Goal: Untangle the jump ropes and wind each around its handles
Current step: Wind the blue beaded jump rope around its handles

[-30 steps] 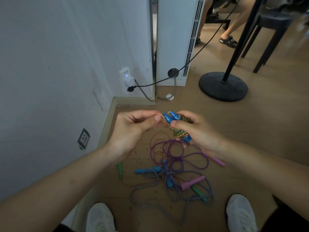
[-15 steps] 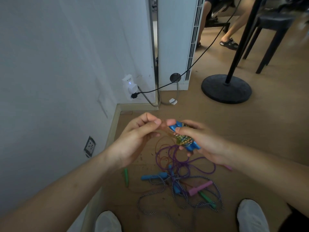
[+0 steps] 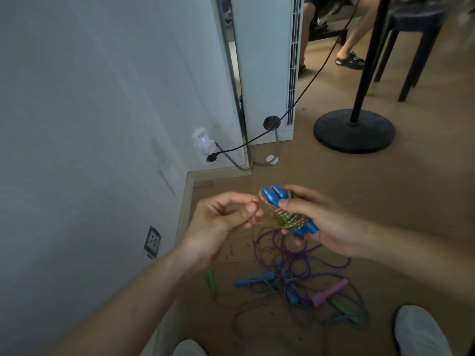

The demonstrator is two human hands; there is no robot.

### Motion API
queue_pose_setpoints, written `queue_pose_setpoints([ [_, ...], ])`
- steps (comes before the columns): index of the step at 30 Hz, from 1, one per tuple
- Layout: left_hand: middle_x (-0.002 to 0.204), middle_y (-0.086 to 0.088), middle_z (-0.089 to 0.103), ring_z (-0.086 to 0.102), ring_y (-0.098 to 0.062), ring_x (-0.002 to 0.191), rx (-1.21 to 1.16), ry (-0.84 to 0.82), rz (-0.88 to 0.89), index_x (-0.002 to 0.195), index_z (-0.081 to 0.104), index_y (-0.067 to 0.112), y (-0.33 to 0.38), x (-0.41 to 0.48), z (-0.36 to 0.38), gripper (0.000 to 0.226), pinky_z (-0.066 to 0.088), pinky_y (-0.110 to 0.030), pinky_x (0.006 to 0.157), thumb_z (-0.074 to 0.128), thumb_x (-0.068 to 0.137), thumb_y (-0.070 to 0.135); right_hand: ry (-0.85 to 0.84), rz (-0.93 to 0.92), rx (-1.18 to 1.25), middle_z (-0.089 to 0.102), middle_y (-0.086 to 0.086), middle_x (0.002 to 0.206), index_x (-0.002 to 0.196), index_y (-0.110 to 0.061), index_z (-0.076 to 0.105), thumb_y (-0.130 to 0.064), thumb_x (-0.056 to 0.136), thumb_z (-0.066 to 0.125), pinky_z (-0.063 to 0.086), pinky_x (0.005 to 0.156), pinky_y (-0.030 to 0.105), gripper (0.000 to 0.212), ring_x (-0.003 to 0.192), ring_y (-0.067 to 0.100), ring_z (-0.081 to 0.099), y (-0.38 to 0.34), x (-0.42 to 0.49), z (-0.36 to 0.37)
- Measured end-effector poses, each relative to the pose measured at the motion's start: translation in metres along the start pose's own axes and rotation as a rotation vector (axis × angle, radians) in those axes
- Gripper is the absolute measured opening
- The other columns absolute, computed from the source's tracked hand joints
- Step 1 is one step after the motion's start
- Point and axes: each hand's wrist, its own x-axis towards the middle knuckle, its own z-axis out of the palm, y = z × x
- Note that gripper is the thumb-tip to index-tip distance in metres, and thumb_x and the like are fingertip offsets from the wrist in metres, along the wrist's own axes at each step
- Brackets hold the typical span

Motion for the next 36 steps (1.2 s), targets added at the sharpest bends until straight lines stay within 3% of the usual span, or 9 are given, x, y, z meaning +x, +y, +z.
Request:
queue_pose_setpoints([
  [7, 0.084, -0.012, 0.076, 0.069, -0.018, 0.071, 0.093, -0.183, 0.090, 0.098, 0.066, 0.009, 0.003, 0.002, -0.001, 0.015, 0.054, -0.026, 0.067, 0.071, 0.083, 0.009, -0.060, -0.018, -0.020, 0.065, 0.009, 0.097, 0.119, -0.018, 0.065, -0.021, 0.091, 0.061, 0.045, 0.052, 0.031, 0.029, 0.077, 0.023, 0.061, 0.001, -0.002, 0.001],
  [11, 0.081, -0.012, 0.077, 0.070, -0.017, 0.069, 0.166, -0.184, 0.089, 0.101, 0.052, 0.005, 0.009, 0.003, -0.001, 0.026, 0.053, -0.023, 0.064, 0.069, 0.081, 0.006, -0.070, 0.005, -0.059, 0.066, 0.011, 0.104, 0.120, -0.019, 0.065, -0.018, 0.094, 0.061, 0.043, 0.051, 0.031, 0.027, 0.075, 0.022, 0.062, 0.002, -0.001, -0.001],
  [16, 0.086, -0.017, 0.077, 0.070, -0.024, 0.072, 0.311, -0.213, 0.198, 0.115, 0.067, 0.012, 0.012, 0.001, -0.002, 0.037, 0.055, -0.027, 0.067, 0.074, 0.080, 0.008, -0.079, -0.012, -0.149, 0.064, 0.010, 0.103, 0.117, -0.019, 0.066, -0.019, 0.095, 0.061, 0.044, 0.051, 0.032, 0.022, 0.072, 0.019, 0.061, 0.005, 0.000, -0.001],
  [20, 0.088, -0.008, 0.079, 0.074, -0.016, 0.076, 0.398, -0.188, 0.210, 0.120, 0.068, 0.006, 0.010, -0.002, 0.001, 0.041, 0.057, -0.024, 0.072, 0.074, 0.079, 0.008, -0.033, -0.109, -0.338, 0.061, 0.007, 0.090, 0.113, -0.023, 0.066, -0.021, 0.092, 0.066, 0.050, 0.048, 0.031, 0.020, 0.073, 0.017, 0.060, 0.004, 0.000, -0.002],
  [24, 0.087, -0.013, 0.078, 0.074, -0.023, 0.076, 0.408, -0.120, 0.179, 0.113, 0.070, 0.004, 0.007, -0.002, 0.002, 0.029, 0.060, -0.030, 0.071, 0.072, 0.084, 0.007, 0.019, -0.187, -0.470, 0.056, 0.009, 0.082, 0.110, -0.026, 0.066, -0.023, 0.091, 0.069, 0.054, 0.049, 0.036, 0.020, 0.067, 0.020, 0.055, 0.004, 0.002, -0.003],
  [30, 0.080, -0.005, 0.075, 0.072, -0.031, 0.076, 0.561, -0.031, 0.176, 0.088, 0.071, 0.017, 0.003, -0.002, 0.005, 0.019, 0.059, -0.054, 0.078, 0.071, 0.085, -0.002, 0.008, -0.184, -0.534, 0.062, 0.015, 0.088, 0.111, -0.029, 0.065, -0.025, 0.090, 0.070, 0.057, 0.051, 0.043, 0.022, 0.065, 0.026, 0.058, 0.007, 0.003, -0.002],
  [32, 0.091, 0.004, 0.073, 0.071, -0.015, 0.090, 0.687, -0.040, 0.279, 0.086, 0.071, 0.021, 0.002, -0.002, 0.006, 0.021, 0.059, -0.046, 0.080, 0.073, 0.084, 0.000, 0.023, -0.156, -0.535, 0.064, 0.011, 0.089, 0.112, -0.029, 0.065, -0.026, 0.091, 0.069, 0.057, 0.052, 0.043, 0.021, 0.067, 0.025, 0.061, 0.006, 0.003, -0.002],
  [34, 0.104, 0.007, 0.066, 0.066, -0.012, 0.102, 0.761, -0.002, 0.388, 0.085, 0.072, 0.023, 0.003, -0.002, 0.006, 0.022, 0.058, -0.031, 0.083, 0.075, 0.083, 0.001, 0.050, -0.108, -0.521, 0.065, 0.007, 0.090, 0.111, -0.027, 0.065, -0.025, 0.092, 0.068, 0.057, 0.053, 0.039, 0.020, 0.068, 0.018, 0.064, 0.006, 0.002, -0.004],
  [36, 0.100, 0.003, 0.060, 0.063, -0.016, 0.091, 0.770, 0.035, 0.476, 0.086, 0.072, 0.019, 0.006, -0.002, 0.005, 0.020, 0.055, -0.025, 0.076, 0.075, 0.083, 0.000, 0.078, -0.031, -0.452, 0.066, 0.007, 0.097, 0.112, -0.026, 0.065, -0.025, 0.093, 0.066, 0.056, 0.053, 0.034, 0.019, 0.072, 0.017, 0.067, 0.007, 0.003, -0.005],
])
